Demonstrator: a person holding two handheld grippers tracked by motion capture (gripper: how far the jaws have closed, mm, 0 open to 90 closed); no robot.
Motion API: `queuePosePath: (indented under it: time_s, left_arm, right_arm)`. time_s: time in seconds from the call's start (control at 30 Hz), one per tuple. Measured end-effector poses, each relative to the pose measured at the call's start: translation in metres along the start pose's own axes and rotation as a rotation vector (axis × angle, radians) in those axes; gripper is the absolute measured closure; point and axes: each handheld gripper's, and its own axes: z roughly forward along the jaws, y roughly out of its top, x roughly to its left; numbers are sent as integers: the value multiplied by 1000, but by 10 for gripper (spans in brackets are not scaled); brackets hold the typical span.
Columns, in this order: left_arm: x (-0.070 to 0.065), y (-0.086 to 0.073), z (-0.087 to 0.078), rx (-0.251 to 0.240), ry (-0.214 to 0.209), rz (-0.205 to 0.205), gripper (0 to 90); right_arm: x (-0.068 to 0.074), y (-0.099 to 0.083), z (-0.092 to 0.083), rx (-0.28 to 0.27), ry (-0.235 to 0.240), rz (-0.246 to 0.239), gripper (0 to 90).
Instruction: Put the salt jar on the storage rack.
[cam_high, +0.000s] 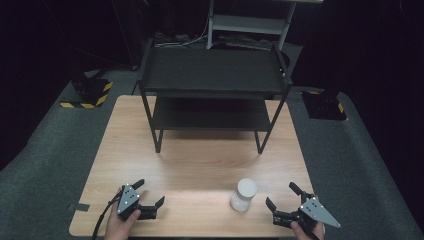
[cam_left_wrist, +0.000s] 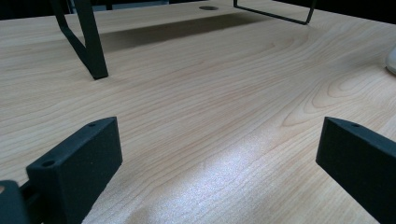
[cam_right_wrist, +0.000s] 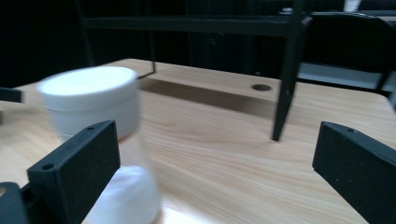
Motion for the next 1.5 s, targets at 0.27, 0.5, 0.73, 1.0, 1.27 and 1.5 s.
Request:
queuePosePath:
  time_s: [0.27, 0.5, 0.73, 1.0, 1.27, 1.5]
  left_arm:
    - [0, 0, 0, 0, -3, 1, 5]
    - [0, 0, 0, -1, -4, 2, 5]
    - [0, 0, 0, 0, -4, 5, 5]
    - [1, 0, 0, -2, -8, 5, 5]
    - [1, 0, 0, -1, -7, 4, 5]
    - [0, 0, 0, -1, -5, 3, 5]
  right_arm:
    - [3, 3, 5, -3, 85, -9, 7]
    - [7, 4, 15, 2, 146, -27, 8]
    - [21, 5, 40, 9, 206, -45, 8]
    - [24, 4, 57, 22, 195, -46, 251]
    - [20, 2, 58, 15, 209, -65, 346]
    - [22, 7, 58, 30, 203, -65, 348]
